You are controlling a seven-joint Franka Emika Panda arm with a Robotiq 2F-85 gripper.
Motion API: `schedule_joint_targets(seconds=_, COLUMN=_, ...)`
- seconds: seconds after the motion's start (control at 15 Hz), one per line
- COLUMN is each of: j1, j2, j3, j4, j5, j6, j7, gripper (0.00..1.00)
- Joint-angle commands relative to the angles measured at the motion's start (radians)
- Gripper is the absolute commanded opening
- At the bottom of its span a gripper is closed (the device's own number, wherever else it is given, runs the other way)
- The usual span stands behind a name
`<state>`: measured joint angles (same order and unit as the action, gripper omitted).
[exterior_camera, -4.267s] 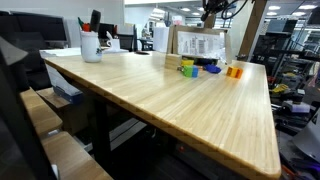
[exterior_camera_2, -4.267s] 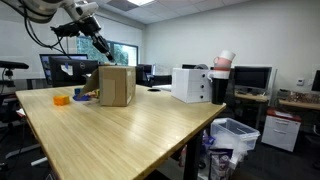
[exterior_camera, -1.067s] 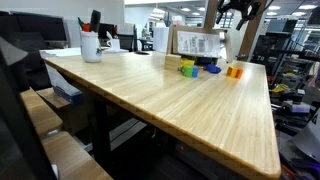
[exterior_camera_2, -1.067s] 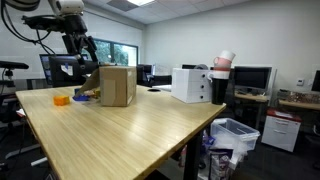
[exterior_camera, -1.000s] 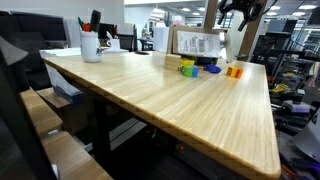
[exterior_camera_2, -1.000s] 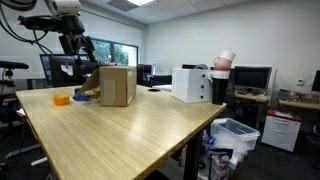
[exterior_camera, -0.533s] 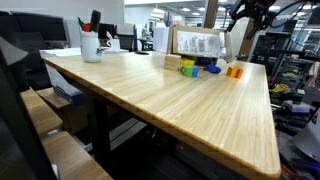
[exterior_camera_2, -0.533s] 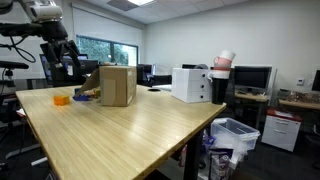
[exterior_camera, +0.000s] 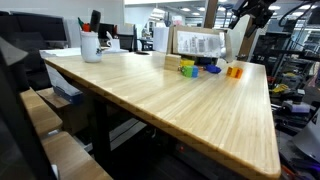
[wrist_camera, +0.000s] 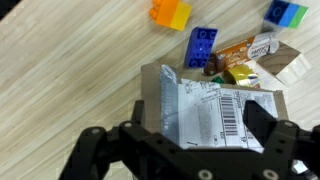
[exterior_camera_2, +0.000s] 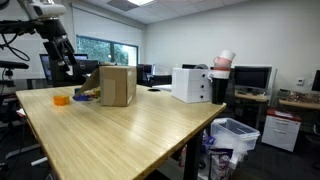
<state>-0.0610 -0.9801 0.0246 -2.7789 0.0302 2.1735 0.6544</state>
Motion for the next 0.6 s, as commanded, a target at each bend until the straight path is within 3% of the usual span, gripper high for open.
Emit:
schedule_joint_targets(seconds=0.0, j1=-0.069, j2=0.069, j3=0.037, j4=0.025, j5=-0.003, j6=0.020, j7=-0.050, gripper=1.00)
schedule_joint_targets(seconds=0.53, j1=-0.129, j2=0.281, j3=0.067, j4=0.211, j5=-0.049, j6=0.039, j7=-0.074, gripper=1.00)
